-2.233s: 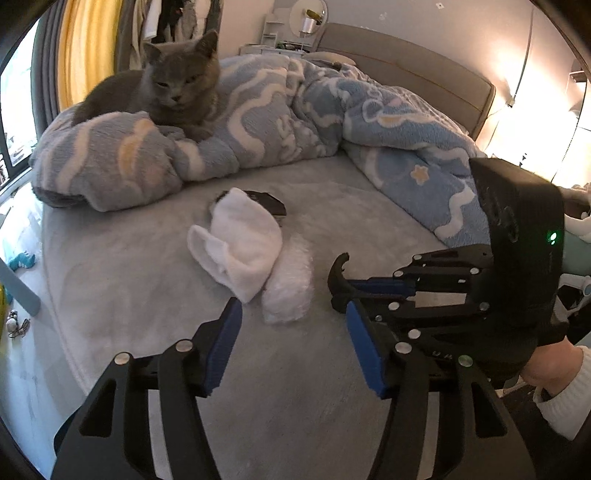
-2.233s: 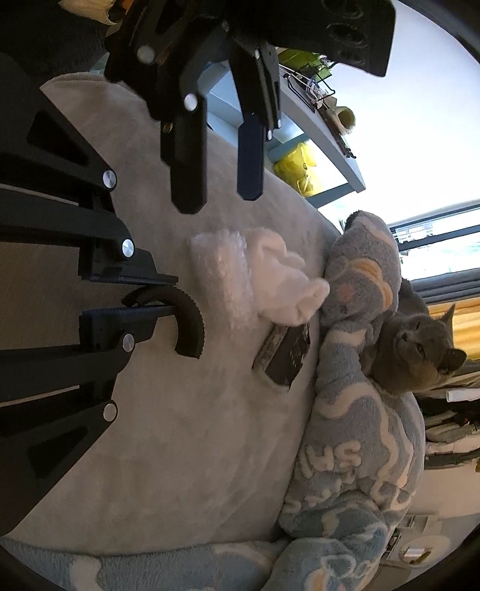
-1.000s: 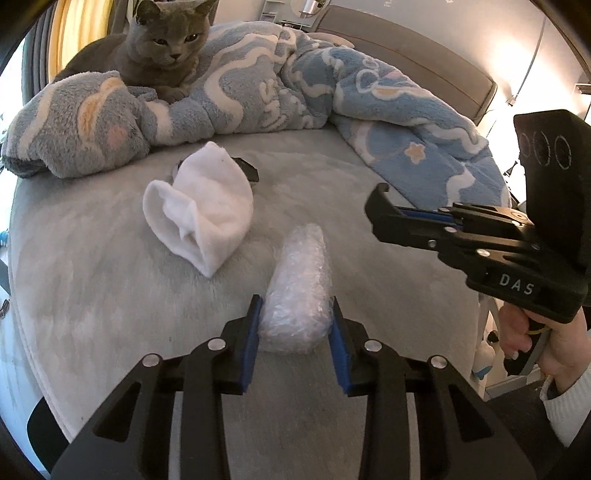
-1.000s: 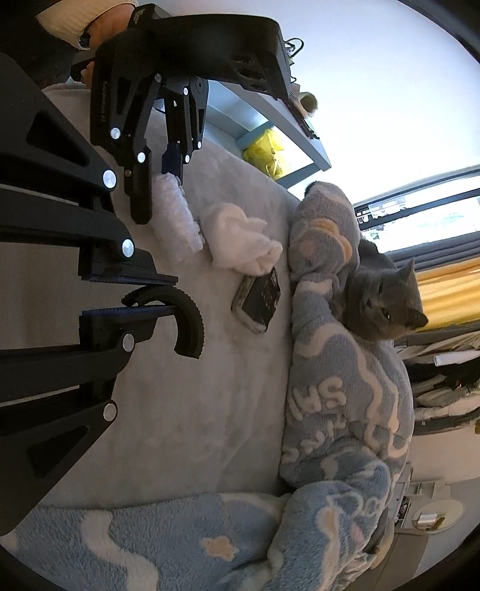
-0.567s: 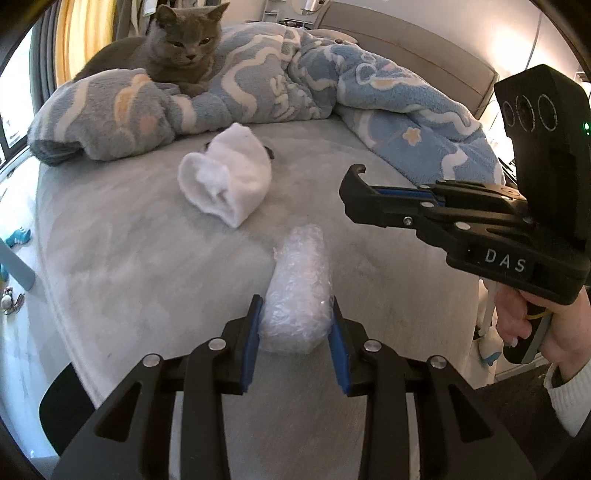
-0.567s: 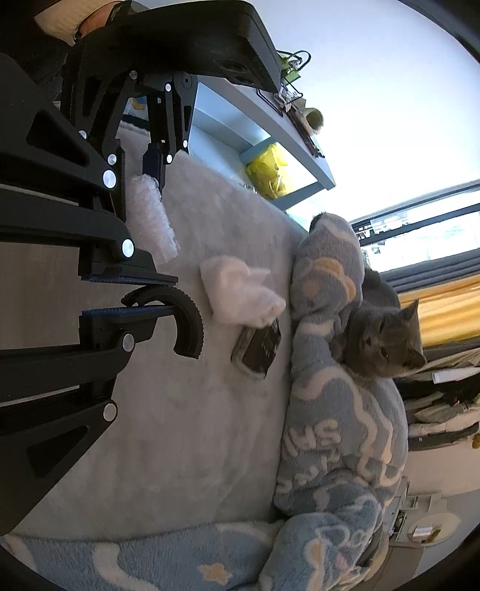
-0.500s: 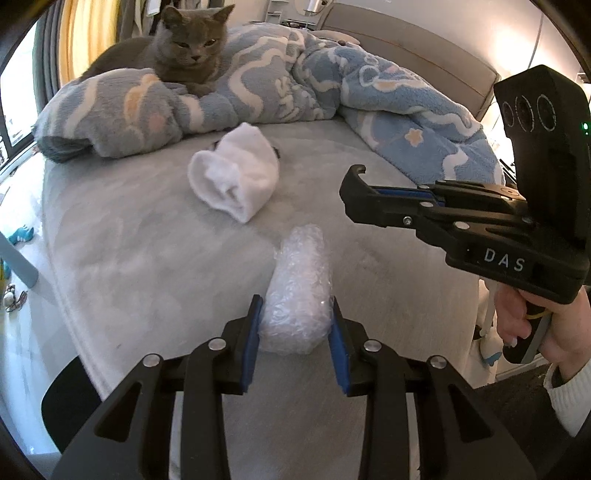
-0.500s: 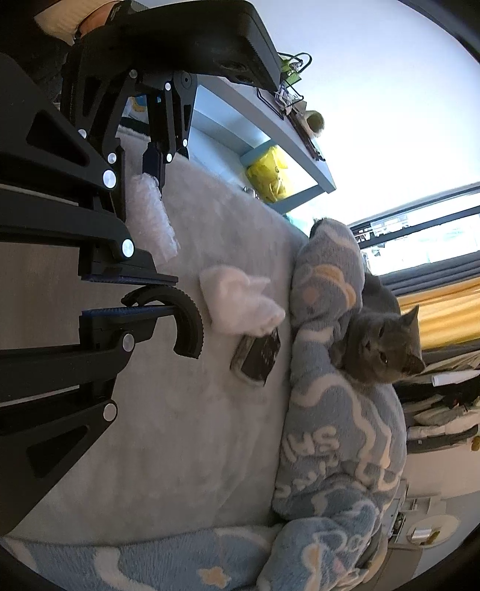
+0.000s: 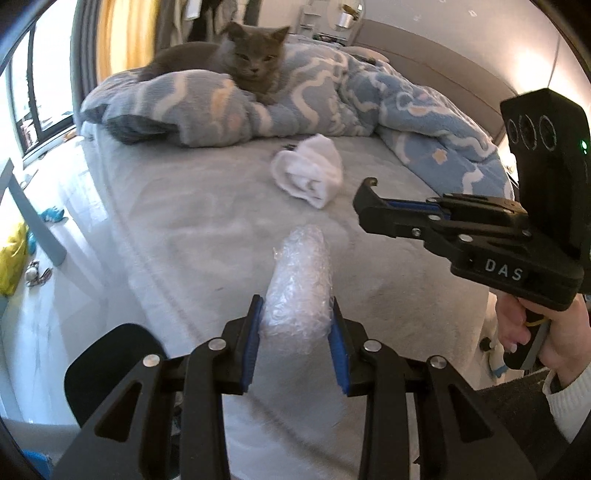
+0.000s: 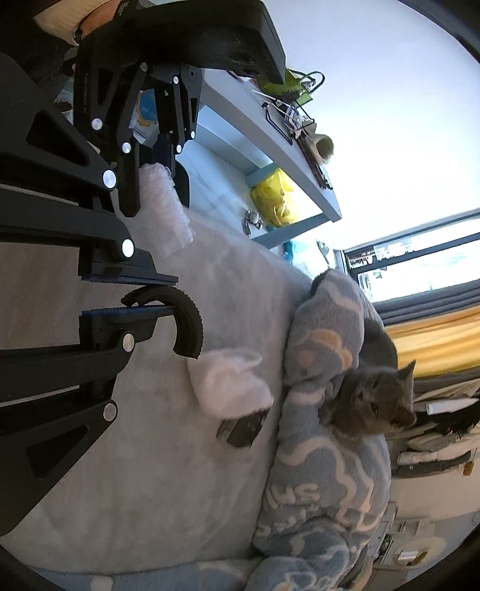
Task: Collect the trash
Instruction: 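Carry the bubble wrap and black piece toward the green bin with both tools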
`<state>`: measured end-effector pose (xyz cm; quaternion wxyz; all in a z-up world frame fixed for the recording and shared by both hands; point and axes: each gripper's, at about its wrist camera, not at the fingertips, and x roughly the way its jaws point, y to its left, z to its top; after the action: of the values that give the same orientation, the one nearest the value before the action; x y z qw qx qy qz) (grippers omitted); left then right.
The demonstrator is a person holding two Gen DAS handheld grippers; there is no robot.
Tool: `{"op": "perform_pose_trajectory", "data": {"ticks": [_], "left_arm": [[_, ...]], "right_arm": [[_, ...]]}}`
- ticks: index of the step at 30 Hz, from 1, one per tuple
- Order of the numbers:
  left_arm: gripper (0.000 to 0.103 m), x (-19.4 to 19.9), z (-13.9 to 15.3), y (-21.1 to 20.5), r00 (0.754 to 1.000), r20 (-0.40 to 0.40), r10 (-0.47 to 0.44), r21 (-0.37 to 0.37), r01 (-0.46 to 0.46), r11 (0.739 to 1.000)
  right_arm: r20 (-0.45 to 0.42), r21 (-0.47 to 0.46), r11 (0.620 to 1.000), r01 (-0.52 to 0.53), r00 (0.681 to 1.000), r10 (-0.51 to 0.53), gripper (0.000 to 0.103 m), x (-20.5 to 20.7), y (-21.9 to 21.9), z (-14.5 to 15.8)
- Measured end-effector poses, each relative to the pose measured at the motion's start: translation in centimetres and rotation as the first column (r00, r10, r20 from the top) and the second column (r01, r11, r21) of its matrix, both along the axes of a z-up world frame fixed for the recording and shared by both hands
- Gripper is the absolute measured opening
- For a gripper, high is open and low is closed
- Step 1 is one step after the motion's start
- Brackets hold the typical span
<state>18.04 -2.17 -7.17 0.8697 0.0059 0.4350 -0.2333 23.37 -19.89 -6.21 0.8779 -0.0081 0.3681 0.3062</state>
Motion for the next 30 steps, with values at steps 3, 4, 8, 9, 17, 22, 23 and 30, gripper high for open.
{"op": "perform_pose_trajectory", "data": {"ticks": [3,4,8,9,17,22,23,30], "left_arm": [[0.036,-0.2,0.1,1.8,0.999,0.008,0.038,-0.010,-0.038,0.999],[0.036,-0.2,0.1,2.2,0.999,0.009,0.049,-0.010,-0.049,0.999],[0.036,-0.4,-0.2,4.1,0.996,0.007,0.088,-0.005,-0.088,0.996],[0.036,-0.4,-0.3,4.8,0.995,0.002,0.100,-0.002,-0.100,0.995],[0.036,-0.6,-1.9,9.3,0.985,-0.036,0.170,0.045,-0.168,0.985],[0.036,-0.8,-2.6,12.1,0.973,-0.052,0.223,0.071,-0.219,0.973],[0.036,-0.8,-2.9,12.7,0.971,-0.061,0.232,0.074,-0.228,0.971],[0.036,-0.8,-5.3,15.8,0.954,-0.121,0.273,0.092,-0.263,0.960]], "right_arm": [[0.007,0.003,1.000,-0.025,1.000,0.025,0.010,-0.3,1.7,0.4],[0.009,0.003,0.999,-0.032,0.999,0.032,0.010,-0.3,2.2,0.5],[0.011,0.000,0.998,-0.060,0.998,0.060,0.010,-0.6,4.3,0.8],[0.012,-0.001,0.998,-0.069,0.998,0.069,0.010,-0.6,4.9,0.9],[0.012,-0.004,0.993,-0.114,0.993,0.114,0.010,-0.9,8.9,1.3],[0.009,-0.008,0.990,-0.144,0.989,0.144,0.010,-1.1,11.2,1.3],[0.008,-0.009,0.989,-0.150,0.989,0.150,0.010,-1.2,11.6,1.2],[-0.003,-0.011,0.982,-0.187,0.982,0.187,0.010,-1.5,14.7,1.0]]}}
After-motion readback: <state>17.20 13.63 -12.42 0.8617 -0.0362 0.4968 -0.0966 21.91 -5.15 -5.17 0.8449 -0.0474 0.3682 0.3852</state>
